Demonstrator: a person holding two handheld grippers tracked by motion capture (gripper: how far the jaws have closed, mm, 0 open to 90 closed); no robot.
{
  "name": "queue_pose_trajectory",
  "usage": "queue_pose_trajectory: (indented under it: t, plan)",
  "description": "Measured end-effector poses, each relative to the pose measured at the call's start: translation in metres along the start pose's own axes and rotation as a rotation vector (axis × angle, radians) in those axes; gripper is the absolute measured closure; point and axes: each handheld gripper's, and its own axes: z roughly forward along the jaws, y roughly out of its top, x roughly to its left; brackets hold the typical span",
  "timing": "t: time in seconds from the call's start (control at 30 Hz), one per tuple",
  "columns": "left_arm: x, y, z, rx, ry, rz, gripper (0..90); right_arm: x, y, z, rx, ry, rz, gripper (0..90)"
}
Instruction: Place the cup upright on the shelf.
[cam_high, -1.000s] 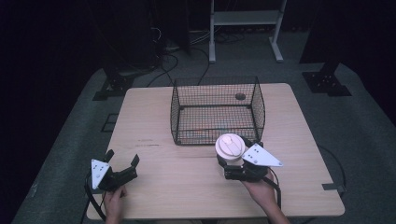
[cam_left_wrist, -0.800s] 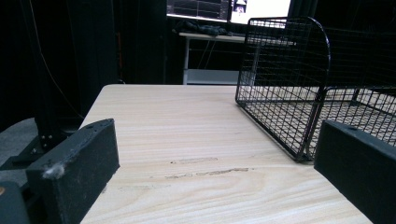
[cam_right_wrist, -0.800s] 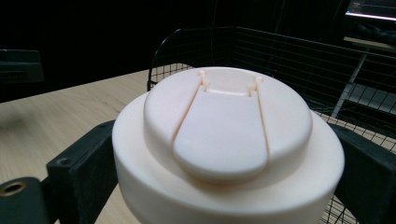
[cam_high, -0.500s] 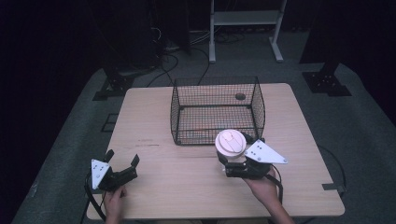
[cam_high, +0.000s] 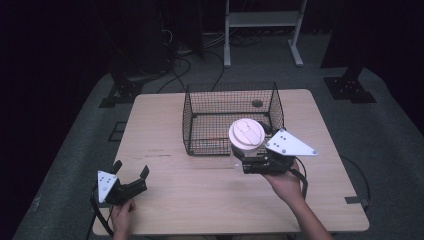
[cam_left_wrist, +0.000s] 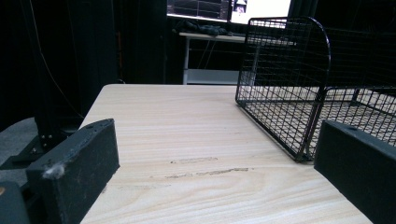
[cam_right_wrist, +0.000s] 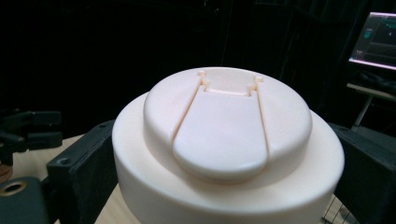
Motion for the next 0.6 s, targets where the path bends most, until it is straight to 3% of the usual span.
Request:
queue_pose_trajectory:
  t: [0.33,0.6]
  plan:
    - [0.000,0.000,0.000,-0.004,-0.001,-0.004,0.0,-0.019,0.041,0.018,-0.018,0.015,0.003,4.8]
    - [0.001,0.000,0.000,-0.004,-0.002,-0.008,0.0,-0.033,0.058,0.040,0.008,0.012,0.010,4.8]
